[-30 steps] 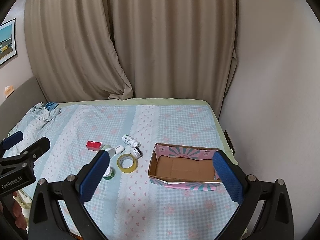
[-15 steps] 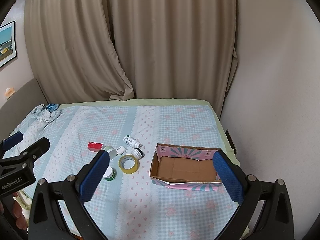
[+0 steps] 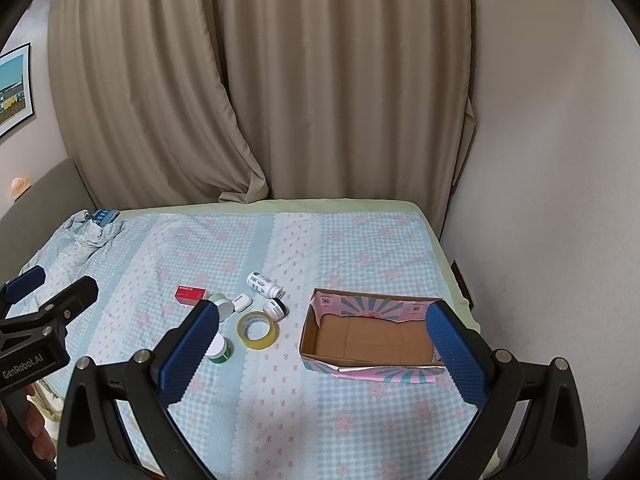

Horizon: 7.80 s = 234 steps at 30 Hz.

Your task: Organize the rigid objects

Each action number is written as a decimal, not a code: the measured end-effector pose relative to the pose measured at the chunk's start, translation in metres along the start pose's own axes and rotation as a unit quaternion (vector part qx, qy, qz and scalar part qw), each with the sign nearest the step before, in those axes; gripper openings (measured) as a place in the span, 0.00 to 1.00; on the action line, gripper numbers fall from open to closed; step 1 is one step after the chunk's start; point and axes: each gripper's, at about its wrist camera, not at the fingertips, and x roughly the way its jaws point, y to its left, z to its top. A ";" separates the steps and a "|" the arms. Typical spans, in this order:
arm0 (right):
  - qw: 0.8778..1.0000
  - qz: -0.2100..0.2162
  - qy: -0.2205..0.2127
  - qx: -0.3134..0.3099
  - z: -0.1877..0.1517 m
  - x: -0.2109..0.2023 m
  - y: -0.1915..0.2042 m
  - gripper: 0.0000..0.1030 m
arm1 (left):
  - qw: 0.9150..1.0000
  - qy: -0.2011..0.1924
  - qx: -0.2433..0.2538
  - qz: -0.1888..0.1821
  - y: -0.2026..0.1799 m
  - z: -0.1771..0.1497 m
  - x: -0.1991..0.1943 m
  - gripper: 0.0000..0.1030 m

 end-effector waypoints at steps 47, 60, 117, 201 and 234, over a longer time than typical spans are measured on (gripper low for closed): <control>0.997 0.000 0.053 0.053 -0.013 0.080 0.055 1.00 | 0.993 0.075 0.068 -0.056 0.123 0.018 0.119 1.00; 0.981 -0.050 0.139 0.124 -0.043 0.200 0.146 1.00 | 0.959 0.162 0.193 -0.132 0.207 0.008 0.307 1.00; 0.918 -0.067 0.356 0.159 -0.146 0.504 0.172 0.94 | 0.833 0.378 0.351 -0.201 0.189 -0.113 0.603 0.41; 0.948 0.090 0.287 -0.104 -0.136 0.424 -0.186 0.94 | 0.885 0.380 0.220 -0.158 -0.302 -0.128 0.505 0.37; 0.953 0.079 0.275 -0.100 -0.102 0.359 -0.190 1.00 | 0.914 0.318 0.196 -0.159 -0.266 -0.076 0.413 1.00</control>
